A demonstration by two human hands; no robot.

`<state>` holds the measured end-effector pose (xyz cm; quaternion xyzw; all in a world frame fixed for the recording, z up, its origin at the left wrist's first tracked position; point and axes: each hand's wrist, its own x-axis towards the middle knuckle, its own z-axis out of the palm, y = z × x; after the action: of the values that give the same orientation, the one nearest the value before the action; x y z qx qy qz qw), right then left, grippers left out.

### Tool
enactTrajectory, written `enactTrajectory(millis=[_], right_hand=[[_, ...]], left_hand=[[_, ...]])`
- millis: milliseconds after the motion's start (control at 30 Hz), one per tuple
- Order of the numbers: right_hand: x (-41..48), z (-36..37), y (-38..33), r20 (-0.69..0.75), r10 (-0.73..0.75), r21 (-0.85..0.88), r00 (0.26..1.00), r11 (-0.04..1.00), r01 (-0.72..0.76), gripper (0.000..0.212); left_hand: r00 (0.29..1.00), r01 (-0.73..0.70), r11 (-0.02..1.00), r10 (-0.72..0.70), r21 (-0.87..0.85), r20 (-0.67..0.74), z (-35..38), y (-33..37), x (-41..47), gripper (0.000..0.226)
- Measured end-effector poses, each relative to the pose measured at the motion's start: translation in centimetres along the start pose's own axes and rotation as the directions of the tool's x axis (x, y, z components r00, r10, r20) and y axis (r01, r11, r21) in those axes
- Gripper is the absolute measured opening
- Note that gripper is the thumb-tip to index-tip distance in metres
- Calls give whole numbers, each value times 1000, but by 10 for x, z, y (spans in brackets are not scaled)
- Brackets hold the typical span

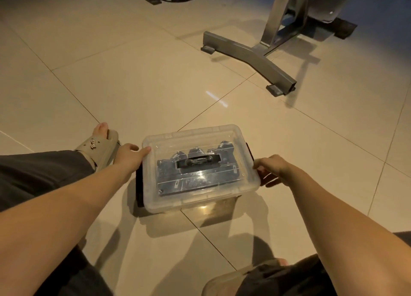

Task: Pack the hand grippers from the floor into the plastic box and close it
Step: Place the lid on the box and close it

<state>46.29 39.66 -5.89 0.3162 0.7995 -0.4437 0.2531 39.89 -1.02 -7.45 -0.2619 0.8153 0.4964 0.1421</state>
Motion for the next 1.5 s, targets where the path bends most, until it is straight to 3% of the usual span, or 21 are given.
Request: enactTrajectory(millis=[100, 200, 267, 333, 400, 467, 567, 667, 800, 933, 1100, 1233, 1367, 1500], right_hand=[[11, 11, 5, -134, -70, 141, 988, 986, 89, 49], [17, 24, 6, 0, -51, 167, 999, 985, 50, 80], [21, 29, 6, 11, -62, 139, 998, 989, 60, 81], [21, 29, 1, -104, -104, 111, 989, 987, 115, 68], [21, 28, -3, -194, -161, 64, 968, 982, 176, 52], [16, 30, -7, -202, -205, -12, 958, 978, 207, 38], [12, 38, -13, -181, -199, -191, 963, 968, 165, 36], [7, 47, -16, -252, -210, -354, 945, 929, 112, 36], [3, 52, -13, -308, -297, -424, 904, 894, 149, 27], [2, 54, -14, -276, -296, -359, 915, 914, 187, 24], [10, 48, -14, -315, -236, -5, 919, 969, 247, 31], [10, 62, -36, -316, -217, 119, 924, 957, 266, 33], [2, 102, -102, -266, -331, 35, 905, 935, 352, 29], [-12, 165, -187, -120, -491, -151, 863, 868, 473, 34]], left_hand=[[982, 137, 990, -138, 16, 128, -1, -3, -28, 96], [887, 304, 951, -304, 55, 348, -10, -19, -43, 104], [882, 283, 957, -288, 71, 372, -18, -26, -43, 103], [925, 237, 971, -231, 17, 301, -20, -27, -43, 90], [964, 135, 991, -127, -18, 234, -16, -26, -47, 62], [980, 23, 999, -28, 29, 195, -8, -26, -55, 47], [981, -41, 996, 25, 79, 194, -1, -30, -66, 42], [983, -61, 993, 43, 97, 179, -3, -32, -71, 35], [978, -153, 970, 122, 190, 167, -2, -21, -72, 25], [986, -119, 978, 96, 172, 139, -2, -32, -77, 40], [982, -121, 987, 104, 109, 157, 1, -20, -73, 45], [984, -90, 995, 83, 36, 160, -15, -13, -64, 49], [1000, -14, 1000, 14, -7, 3, -68, -27, -47, 48], [986, 39, 998, -47, -51, -161, -143, -60, -48, 47]])
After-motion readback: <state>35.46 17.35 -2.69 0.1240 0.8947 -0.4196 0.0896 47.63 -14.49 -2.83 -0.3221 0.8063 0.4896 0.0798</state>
